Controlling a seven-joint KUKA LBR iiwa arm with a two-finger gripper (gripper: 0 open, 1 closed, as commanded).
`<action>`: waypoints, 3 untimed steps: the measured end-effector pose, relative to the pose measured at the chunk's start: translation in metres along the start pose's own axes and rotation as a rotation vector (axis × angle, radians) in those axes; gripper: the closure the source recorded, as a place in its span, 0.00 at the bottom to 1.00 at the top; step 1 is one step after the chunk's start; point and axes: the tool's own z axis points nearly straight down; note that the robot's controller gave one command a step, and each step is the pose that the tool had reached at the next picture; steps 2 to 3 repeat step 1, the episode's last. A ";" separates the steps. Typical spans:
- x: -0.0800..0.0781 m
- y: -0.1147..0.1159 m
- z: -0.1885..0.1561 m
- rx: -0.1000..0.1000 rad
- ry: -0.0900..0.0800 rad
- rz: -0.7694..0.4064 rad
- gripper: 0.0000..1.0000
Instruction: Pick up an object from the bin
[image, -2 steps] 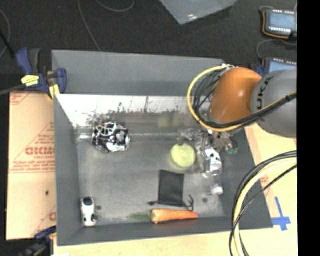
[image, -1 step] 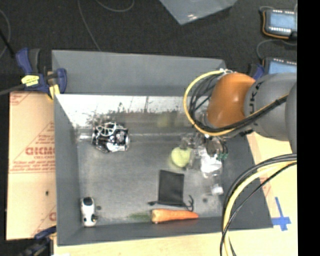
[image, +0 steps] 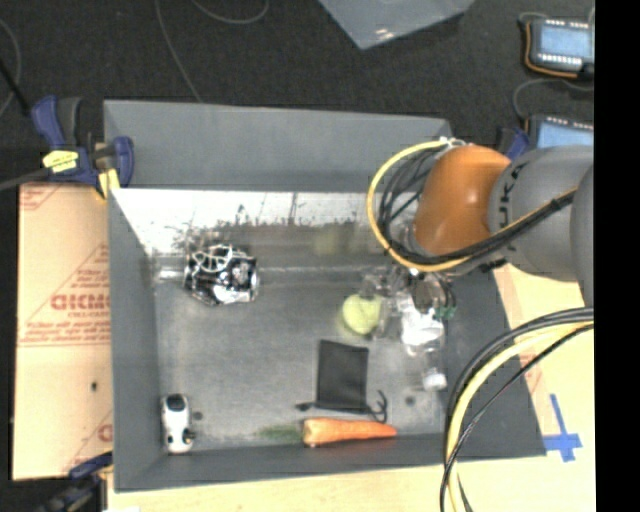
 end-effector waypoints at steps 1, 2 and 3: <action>-0.007 -0.013 -0.130 0.002 -0.005 0.003 1.00; -0.007 -0.013 -0.130 0.002 -0.005 0.003 1.00; -0.007 -0.013 -0.130 0.002 -0.005 0.003 1.00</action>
Offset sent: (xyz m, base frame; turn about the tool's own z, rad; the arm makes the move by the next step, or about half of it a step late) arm 0.0000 0.0000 0.0000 0.0000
